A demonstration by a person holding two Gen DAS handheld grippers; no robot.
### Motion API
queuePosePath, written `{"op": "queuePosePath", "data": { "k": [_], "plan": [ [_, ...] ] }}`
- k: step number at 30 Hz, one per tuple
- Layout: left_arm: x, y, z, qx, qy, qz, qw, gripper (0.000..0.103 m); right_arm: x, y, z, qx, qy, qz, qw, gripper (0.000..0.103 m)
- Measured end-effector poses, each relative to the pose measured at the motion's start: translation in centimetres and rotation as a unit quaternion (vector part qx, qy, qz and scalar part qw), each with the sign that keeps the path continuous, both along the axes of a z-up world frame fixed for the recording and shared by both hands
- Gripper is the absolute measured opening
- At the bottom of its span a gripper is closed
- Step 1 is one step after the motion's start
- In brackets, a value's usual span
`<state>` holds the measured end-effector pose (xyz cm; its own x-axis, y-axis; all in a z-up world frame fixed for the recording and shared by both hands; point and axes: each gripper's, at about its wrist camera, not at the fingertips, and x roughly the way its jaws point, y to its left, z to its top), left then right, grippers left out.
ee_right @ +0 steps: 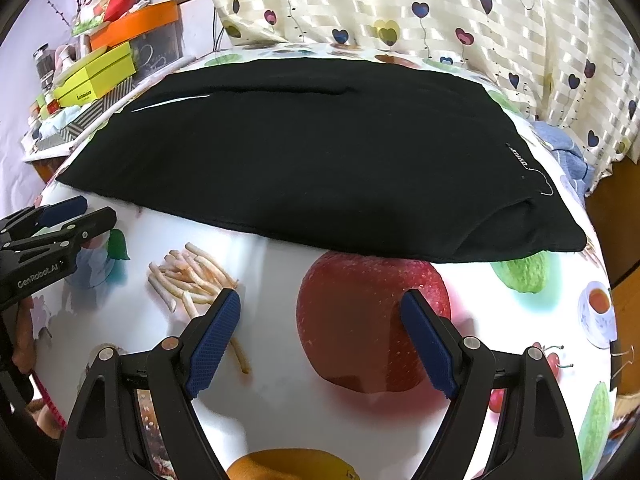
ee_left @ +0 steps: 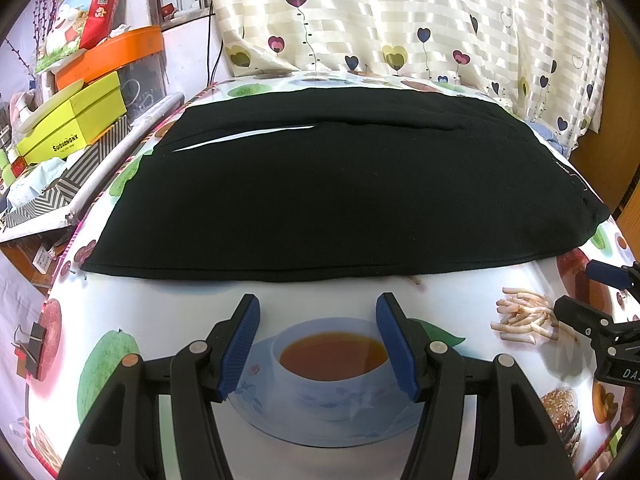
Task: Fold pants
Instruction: 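Lower both open grippers toward the edge of the black pants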
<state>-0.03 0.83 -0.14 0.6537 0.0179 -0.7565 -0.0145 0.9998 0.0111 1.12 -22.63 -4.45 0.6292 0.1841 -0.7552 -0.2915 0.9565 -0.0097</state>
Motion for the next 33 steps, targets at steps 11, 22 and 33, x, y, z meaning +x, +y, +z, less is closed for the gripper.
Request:
{"op": "queuePosePath", "data": {
  "k": [11, 22, 33],
  "plan": [
    [0.3, 0.2, 0.1, -0.003, 0.012, -0.004, 0.9999, 0.063, 0.0, 0.3, 0.2, 0.0, 0.008, 0.013, 1.0, 0.083],
    [0.1, 0.2, 1.2, -0.01, 0.011, -0.003, 0.9999, 0.062, -0.4, 1.0, 1.2, 0.009, 0.004, 0.035, 0.999, 0.082],
    [1.7, 0.9, 2.6, -0.013, -0.002, -0.007, 0.9999, 0.062, 1.0, 1.9, 2.7, 0.01, -0.013, 0.057, 0.998, 0.082]
  ]
}}
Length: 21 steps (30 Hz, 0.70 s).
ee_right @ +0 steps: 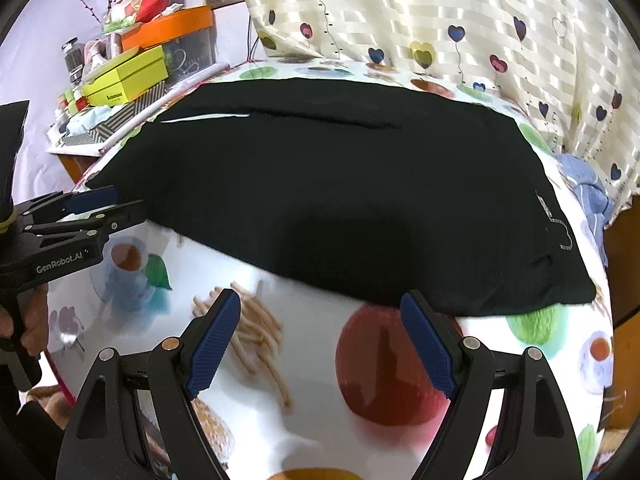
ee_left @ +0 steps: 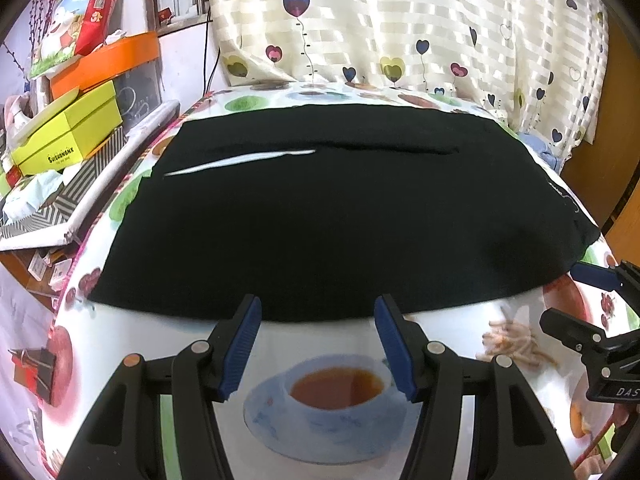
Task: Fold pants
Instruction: 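Lower both open grippers toward the edge of the black pants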
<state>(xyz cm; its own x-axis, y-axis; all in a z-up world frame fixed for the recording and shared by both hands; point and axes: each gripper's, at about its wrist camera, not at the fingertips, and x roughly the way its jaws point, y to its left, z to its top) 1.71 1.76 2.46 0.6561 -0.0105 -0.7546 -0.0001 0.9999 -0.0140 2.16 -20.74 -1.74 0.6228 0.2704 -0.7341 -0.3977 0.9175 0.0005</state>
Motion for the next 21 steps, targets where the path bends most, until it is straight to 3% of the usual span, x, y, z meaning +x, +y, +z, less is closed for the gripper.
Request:
{"op": "queuePosePath", "data": {
  "k": [21],
  "plan": [
    [7.2, 3.9, 1.8, 0.006, -0.02, 0.009, 0.9998, 0.062, 8.6, 0.6, 2.9, 0.011, -0.017, 0.017, 1.0, 0.083]
  ]
}}
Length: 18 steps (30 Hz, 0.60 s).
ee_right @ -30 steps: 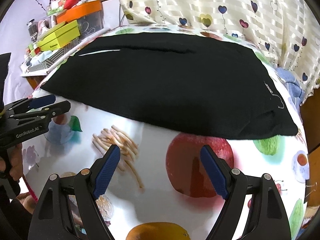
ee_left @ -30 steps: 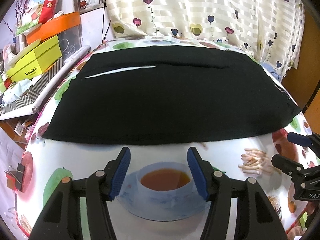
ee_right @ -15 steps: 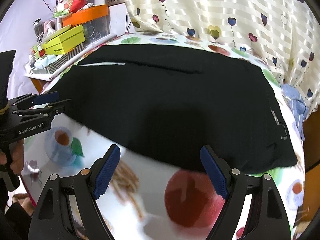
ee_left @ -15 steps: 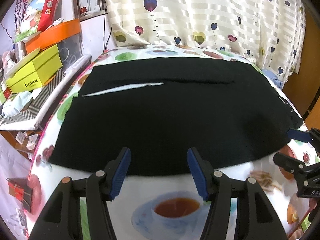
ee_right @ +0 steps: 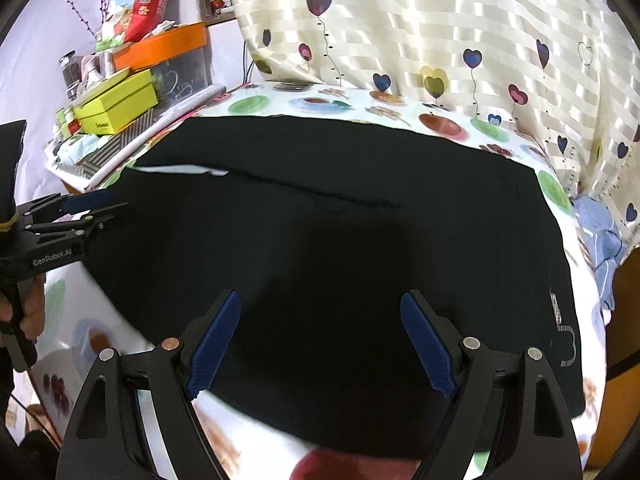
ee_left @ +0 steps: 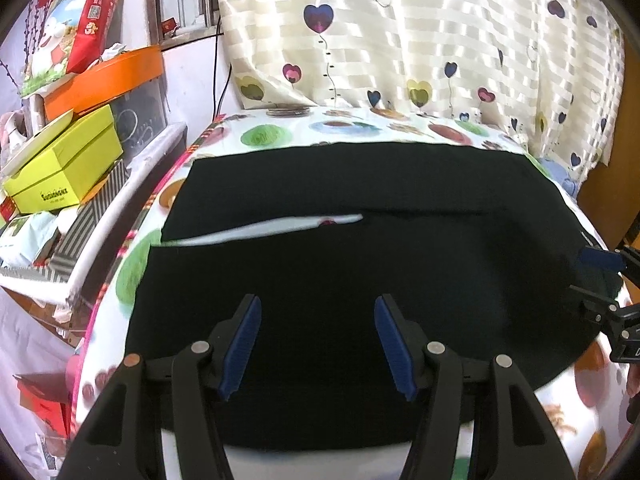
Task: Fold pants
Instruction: 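Lower both open grippers toward the edge of the black pants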
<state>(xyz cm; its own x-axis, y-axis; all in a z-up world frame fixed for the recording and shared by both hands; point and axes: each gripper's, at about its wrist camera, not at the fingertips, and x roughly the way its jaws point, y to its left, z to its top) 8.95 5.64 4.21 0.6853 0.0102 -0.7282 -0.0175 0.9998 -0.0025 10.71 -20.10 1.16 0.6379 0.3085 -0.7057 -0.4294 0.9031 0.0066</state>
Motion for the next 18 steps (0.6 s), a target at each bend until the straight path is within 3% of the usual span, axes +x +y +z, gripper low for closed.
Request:
{"op": "queuePosePath", "data": {
  "k": [10, 18],
  "plan": [
    [5.6, 3.2, 0.5, -0.006, 0.0, 0.016, 0.9998, 0.062, 5.9, 0.1, 0.9, 0.001, 0.004, 0.017, 1.0, 0.083],
    [11.1, 6.3, 0.2, 0.012, 0.003, 0.04, 0.9991, 0.062, 12.8, 0.2, 1.9, 0.005, 0.002, 0.033, 0.999, 0.083]
  ]
}}
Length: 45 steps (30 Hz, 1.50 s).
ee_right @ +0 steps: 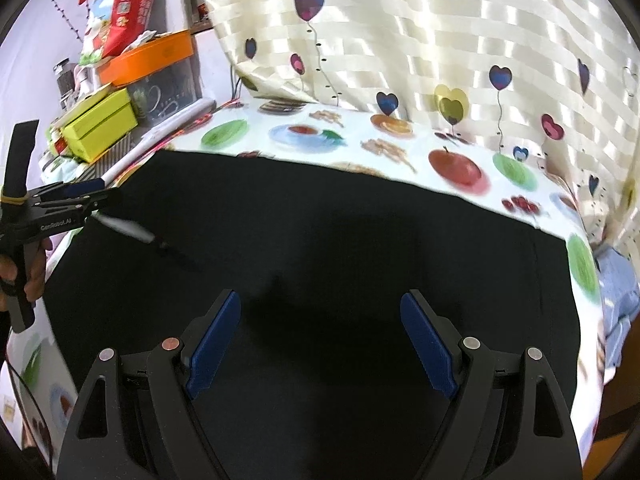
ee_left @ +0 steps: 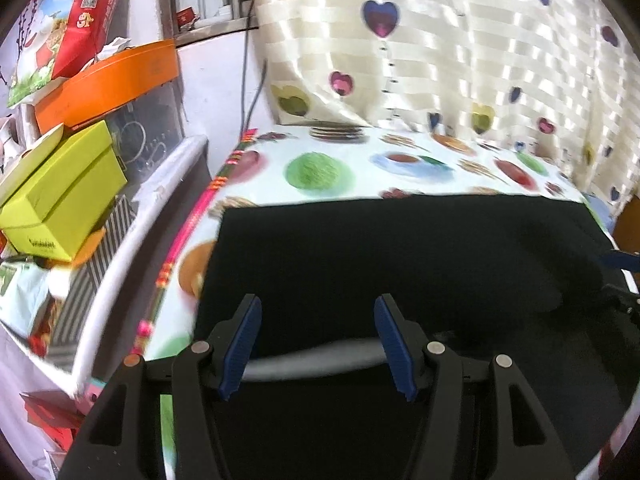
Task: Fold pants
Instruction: 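Lower both open grippers toward the edge of the black pants, then close the left gripper on the pants edge while the right gripper closes beside it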
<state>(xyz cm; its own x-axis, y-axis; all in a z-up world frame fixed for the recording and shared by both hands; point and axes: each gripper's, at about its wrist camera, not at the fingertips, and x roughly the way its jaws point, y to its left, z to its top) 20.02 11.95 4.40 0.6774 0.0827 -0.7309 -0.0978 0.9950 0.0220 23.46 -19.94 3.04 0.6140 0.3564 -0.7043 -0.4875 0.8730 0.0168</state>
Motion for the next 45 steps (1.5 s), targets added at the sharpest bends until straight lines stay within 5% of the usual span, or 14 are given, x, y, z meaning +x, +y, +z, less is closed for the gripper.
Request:
{"op": "queuePosePath", "data": {
  "k": [19, 29, 30, 31, 33, 35, 39, 45],
  "plan": [
    [9.7, 6.0, -4.0, 0.052, 0.032, 0.061, 0.9963, 0.064, 15.3, -1.0, -3.0, 0.006, 0.052, -0.022, 0.998, 0.083],
    [10.6, 6.1, -4.3, 0.055, 0.039, 0.058, 0.996, 0.063, 16.9, -0.2, -4.2, -0.048, 0.064, -0.018, 0.997, 0.081],
    [10.6, 6.1, -4.2, 0.049, 0.041, 0.052, 0.9966, 0.055, 16.9, -0.2, -4.1, -0.048, 0.064, -0.016, 0.997, 0.069],
    [10.6, 5.9, -4.2, 0.04, 0.043, 0.044, 0.9973, 0.044, 16.7, -0.1, -4.0, -0.048, 0.062, -0.014, 0.997, 0.042],
    [10.6, 5.0, -4.3, 0.049, 0.043, 0.025, 0.9975, 0.028, 16.5, 0.2, -3.6, -0.049, 0.062, -0.009, 0.997, 0.013],
    [10.6, 3.7, -4.4, 0.064, 0.043, 0.008, 0.997, 0.006, 16.2, 0.8, -3.6, -0.064, 0.056, -0.002, 0.996, 0.007],
    [10.7, 2.4, -4.6, 0.103, 0.038, 0.006, 0.9939, 0.003, 16.0, 0.9, -3.5, -0.065, 0.05, -0.008, 0.997, 0.004],
    [10.0, 3.1, -3.8, 0.083, 0.025, 0.004, 0.9963, 0.002, 14.5, 0.3, -1.8, -0.043, 0.025, -0.008, 0.999, 0.003]
  ]
}}
